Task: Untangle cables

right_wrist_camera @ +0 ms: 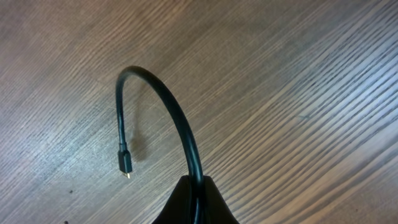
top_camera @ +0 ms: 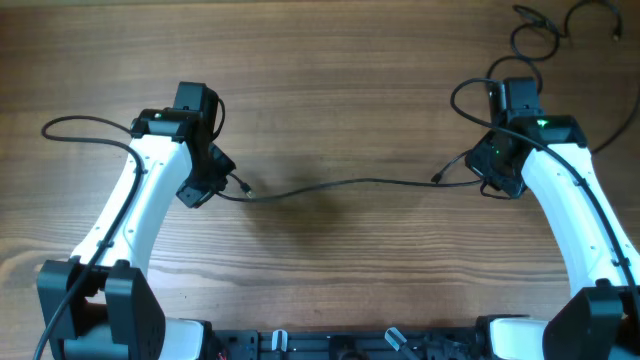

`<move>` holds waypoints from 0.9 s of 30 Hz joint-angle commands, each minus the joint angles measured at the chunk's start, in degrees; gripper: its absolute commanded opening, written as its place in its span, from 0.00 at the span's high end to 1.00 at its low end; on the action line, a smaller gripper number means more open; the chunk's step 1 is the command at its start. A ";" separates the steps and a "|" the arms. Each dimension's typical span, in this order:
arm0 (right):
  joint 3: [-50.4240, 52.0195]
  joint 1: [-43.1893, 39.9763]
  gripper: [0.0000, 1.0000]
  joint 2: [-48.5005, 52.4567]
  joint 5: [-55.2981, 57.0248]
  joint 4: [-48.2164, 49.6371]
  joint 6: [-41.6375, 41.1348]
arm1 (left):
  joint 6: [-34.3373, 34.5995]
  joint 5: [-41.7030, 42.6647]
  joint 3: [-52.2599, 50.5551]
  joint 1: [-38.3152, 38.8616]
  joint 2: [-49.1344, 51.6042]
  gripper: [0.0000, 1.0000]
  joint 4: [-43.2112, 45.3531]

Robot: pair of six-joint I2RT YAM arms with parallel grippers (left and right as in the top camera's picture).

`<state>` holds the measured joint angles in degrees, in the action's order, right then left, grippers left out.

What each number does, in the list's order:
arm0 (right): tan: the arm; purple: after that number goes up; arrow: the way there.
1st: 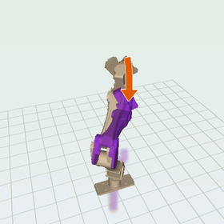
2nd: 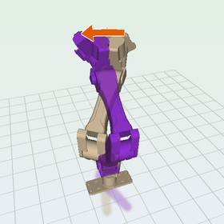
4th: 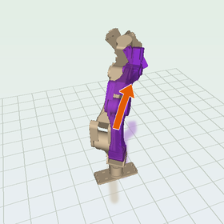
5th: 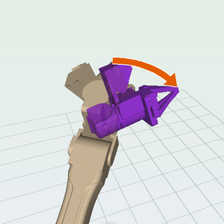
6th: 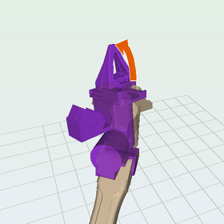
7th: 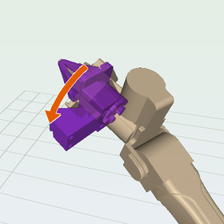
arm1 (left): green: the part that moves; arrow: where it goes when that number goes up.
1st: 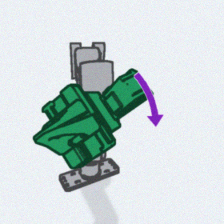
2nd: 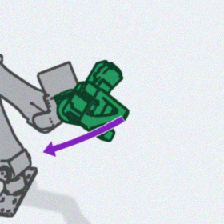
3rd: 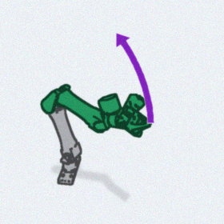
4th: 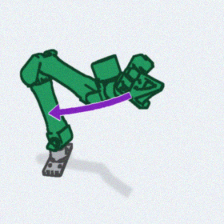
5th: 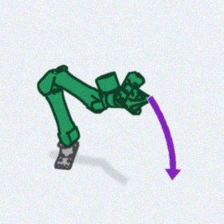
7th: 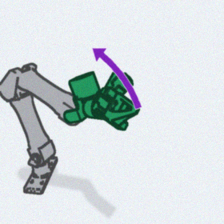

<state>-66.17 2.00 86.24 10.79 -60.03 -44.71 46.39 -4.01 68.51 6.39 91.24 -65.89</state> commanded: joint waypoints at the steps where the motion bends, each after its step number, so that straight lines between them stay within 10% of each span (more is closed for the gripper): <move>1: -6.10 -0.74 0.96 -1.01 -0.68 -0.83 4.68 | -15.69 13.51 2.36 -0.79 -1.05 0.94 0.52; 4: -13.33 -0.74 0.96 -1.73 -1.90 -5.18 5.53 | -17.70 19.08 4.42 -0.79 -3.65 0.72 0.55; 5: -15.28 -0.74 0.96 -2.08 -1.88 -5.99 6.47 | -17.70 19.26 4.68 -0.79 -4.35 0.24 0.52; 6: -17.22 -0.74 0.96 -2.38 -1.88 -7.02 7.26 | -17.84 19.50 4.74 -0.79 -5.14 0.00 0.50; 10: -20.68 -0.74 0.96 -3.98 -2.82 -9.51 7.23 | -26.29 31.23 4.74 -0.79 -7.43 0.00 1.40; 27: -28.81 -20.79 0.96 -10.27 1.99 -14.05 15.17 | -26.29 26.43 4.74 -0.79 -7.67 0.00 0.96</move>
<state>-93.41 -18.48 76.79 14.68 -72.10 -32.14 21.43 23.79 72.29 5.91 84.68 -64.93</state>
